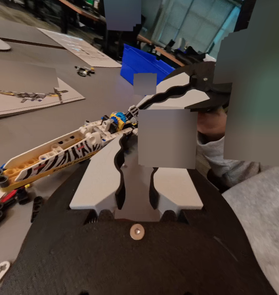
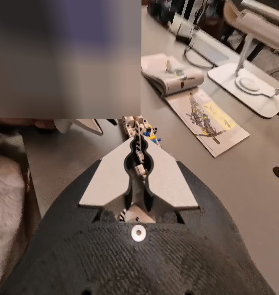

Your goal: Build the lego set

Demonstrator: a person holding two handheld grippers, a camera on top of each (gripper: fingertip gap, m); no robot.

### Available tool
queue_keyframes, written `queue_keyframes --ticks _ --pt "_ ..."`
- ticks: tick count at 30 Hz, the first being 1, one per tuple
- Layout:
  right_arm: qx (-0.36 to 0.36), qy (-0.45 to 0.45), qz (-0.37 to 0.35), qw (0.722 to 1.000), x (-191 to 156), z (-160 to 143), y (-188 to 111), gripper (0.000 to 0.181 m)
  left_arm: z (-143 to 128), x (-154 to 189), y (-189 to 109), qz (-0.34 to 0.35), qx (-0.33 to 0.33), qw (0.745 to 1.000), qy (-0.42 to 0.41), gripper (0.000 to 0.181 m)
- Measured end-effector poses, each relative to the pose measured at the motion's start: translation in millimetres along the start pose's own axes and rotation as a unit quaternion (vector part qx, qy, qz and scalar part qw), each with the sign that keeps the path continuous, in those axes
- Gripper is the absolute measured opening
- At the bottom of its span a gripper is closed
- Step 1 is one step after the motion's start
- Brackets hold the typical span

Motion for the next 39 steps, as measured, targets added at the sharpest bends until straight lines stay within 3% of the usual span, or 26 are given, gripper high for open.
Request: queue_keyframes --ticks 1,6,18,39 --pt "-0.028 -0.014 0.003 1.000 2.0 1.0 3.7 0.003 -0.3 -2.3 0.9 0.011 -0.004 1.000 -0.010 0.026" --pt "-0.104 -0.048 0.046 0.992 7.7 12.6 16.0 0.002 -5.3 -4.6 15.8 0.024 -0.078 0.996 -0.030 0.034" --pt "-0.213 -0.158 0.060 0.962 0.4 26.9 32.4 0.002 -10.9 -10.5 28.6 0.008 -0.141 0.988 -0.066 0.041" --pt "-0.294 -0.192 0.058 0.935 -2.4 44.3 43.2 0.002 -12.4 -11.6 34.1 -0.057 -0.118 0.982 -0.134 0.059"
Point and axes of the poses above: each gripper's, where its closed fingertips meet, y out along the fingers, z out of its top, x = y × z across the jaws, the point moved 9 cm from there along -y, back along the fingers, and after that the axes turned 7 degrees about -x, right-handed, at the moved point
